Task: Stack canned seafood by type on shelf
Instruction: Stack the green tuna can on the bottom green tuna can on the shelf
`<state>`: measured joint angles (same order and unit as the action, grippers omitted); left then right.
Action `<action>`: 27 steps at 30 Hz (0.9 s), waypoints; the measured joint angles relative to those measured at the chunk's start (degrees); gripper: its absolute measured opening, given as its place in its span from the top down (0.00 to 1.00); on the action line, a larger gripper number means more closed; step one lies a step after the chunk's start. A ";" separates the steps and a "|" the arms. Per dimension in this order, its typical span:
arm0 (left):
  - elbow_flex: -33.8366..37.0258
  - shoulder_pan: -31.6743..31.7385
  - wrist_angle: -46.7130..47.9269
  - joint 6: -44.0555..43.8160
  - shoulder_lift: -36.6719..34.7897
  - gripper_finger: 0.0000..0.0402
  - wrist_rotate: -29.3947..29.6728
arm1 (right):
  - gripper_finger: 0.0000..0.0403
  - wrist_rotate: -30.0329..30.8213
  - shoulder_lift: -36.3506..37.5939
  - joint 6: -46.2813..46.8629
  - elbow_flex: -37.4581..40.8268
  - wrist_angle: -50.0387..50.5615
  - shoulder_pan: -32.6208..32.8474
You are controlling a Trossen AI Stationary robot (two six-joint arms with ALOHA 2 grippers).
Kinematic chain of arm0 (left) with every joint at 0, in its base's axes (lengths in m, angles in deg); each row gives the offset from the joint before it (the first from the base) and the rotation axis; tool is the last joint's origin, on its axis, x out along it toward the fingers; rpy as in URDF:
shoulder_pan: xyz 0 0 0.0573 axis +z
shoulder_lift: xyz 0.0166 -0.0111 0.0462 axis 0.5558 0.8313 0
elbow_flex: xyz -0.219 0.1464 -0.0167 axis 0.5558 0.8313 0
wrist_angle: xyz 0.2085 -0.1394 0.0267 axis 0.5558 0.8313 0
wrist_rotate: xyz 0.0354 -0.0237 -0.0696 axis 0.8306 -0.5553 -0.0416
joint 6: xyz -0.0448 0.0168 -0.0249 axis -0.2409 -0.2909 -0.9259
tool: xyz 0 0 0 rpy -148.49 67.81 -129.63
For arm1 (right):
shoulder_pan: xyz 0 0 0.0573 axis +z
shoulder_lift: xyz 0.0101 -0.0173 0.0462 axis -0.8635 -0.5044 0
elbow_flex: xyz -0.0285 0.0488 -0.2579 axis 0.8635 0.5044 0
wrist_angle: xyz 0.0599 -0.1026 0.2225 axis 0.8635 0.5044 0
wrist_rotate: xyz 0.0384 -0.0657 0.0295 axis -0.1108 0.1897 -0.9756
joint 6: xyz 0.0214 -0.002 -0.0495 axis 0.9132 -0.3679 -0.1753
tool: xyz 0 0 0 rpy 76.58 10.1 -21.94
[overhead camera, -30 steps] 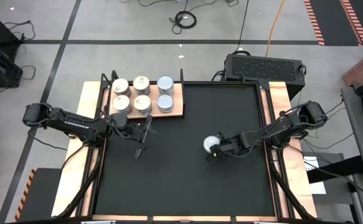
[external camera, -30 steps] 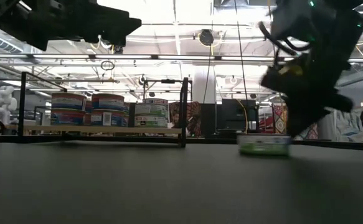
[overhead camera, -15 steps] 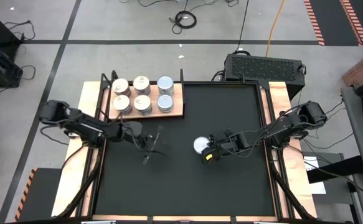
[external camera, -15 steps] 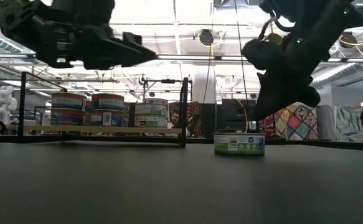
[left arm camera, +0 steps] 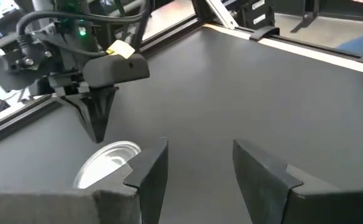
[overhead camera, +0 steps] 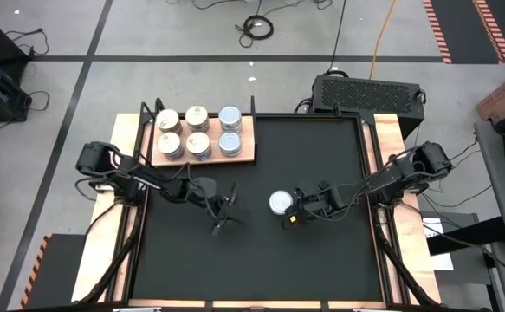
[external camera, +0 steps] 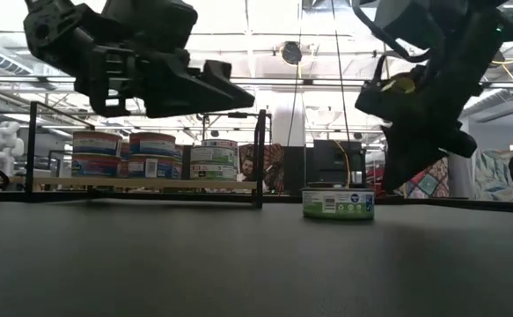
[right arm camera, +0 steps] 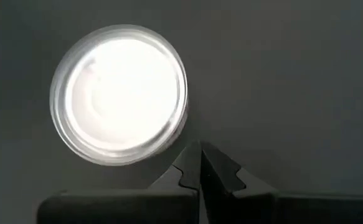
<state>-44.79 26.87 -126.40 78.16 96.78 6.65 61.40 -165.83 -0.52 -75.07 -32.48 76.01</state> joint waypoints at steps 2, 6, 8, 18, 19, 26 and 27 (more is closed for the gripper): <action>-1.01 -0.44 0.09 0.00 1.51 0.55 0.00 | 1.00 0.64 -0.94 0.04 0.00 -0.16 0.57; -3.45 -0.81 0.15 2.69 5.15 0.55 1.11 | 1.00 2.02 -2.60 1.04 -0.02 -0.89 1.40; -5.19 -0.68 0.20 3.09 7.33 0.55 5.06 | 1.00 2.14 -3.79 1.45 -0.02 -1.20 1.45; -9.58 0.66 6.74 3.34 10.54 0.55 8.70 | 1.00 6.21 -9.73 -3.73 -0.04 -5.04 1.28; -9.59 0.66 7.09 3.34 10.54 0.55 8.86 | 1.00 6.65 -9.99 -4.38 -0.07 -5.83 1.31; -9.70 1.47 8.58 3.44 10.48 0.55 9.48 | 1.00 6.87 -11.13 -8.38 -0.09 -14.10 1.26; -9.70 1.70 9.24 3.46 10.48 0.55 9.97 | 1.00 6.88 -11.13 -8.79 -0.09 -14.82 1.26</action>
<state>-54.50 28.57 -117.16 81.62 107.26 16.62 68.27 -176.96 -9.31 -75.15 -47.30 77.27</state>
